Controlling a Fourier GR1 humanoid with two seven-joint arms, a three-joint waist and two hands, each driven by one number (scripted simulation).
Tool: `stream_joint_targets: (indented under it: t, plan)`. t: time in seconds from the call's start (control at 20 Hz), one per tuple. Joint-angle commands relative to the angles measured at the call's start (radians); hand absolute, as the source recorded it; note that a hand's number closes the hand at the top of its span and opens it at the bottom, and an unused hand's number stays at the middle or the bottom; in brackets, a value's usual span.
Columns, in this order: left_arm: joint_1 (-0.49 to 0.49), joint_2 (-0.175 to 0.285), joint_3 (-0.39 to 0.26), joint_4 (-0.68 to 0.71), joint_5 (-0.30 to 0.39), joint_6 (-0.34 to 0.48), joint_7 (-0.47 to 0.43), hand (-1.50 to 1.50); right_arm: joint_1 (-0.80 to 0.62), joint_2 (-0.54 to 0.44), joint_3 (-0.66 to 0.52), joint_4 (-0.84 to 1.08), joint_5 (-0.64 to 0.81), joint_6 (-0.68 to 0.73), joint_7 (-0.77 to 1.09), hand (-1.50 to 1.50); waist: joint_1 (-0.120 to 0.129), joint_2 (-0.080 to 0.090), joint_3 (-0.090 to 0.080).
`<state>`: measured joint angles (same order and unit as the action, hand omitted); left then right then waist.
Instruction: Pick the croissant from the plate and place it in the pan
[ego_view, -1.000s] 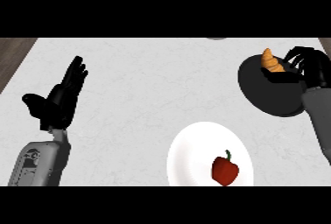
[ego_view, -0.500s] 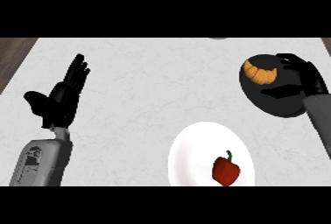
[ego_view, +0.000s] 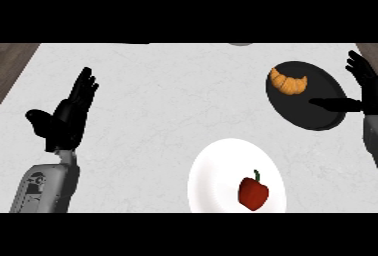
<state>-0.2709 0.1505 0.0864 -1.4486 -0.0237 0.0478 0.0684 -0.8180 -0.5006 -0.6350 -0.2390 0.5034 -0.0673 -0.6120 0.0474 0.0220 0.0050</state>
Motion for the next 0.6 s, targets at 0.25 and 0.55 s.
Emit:
stream_joint_targets:
  t: [0.25,0.55]
  plan:
    - [0.06,0.037,0.057,0.003,0.041,-0.032,-0.027,0.0,0.151,-0.12,-0.056,-0.001,-0.127,0.425,-0.17,-1.5,-0.049,-0.022,-0.005]
    - [0.035,0.0,0.016,-0.026,-0.013,0.028,0.024,0.0,0.293,-0.165,-0.029,-0.152,-0.184,0.549,-0.176,-1.5,-0.065,-0.029,-0.007]
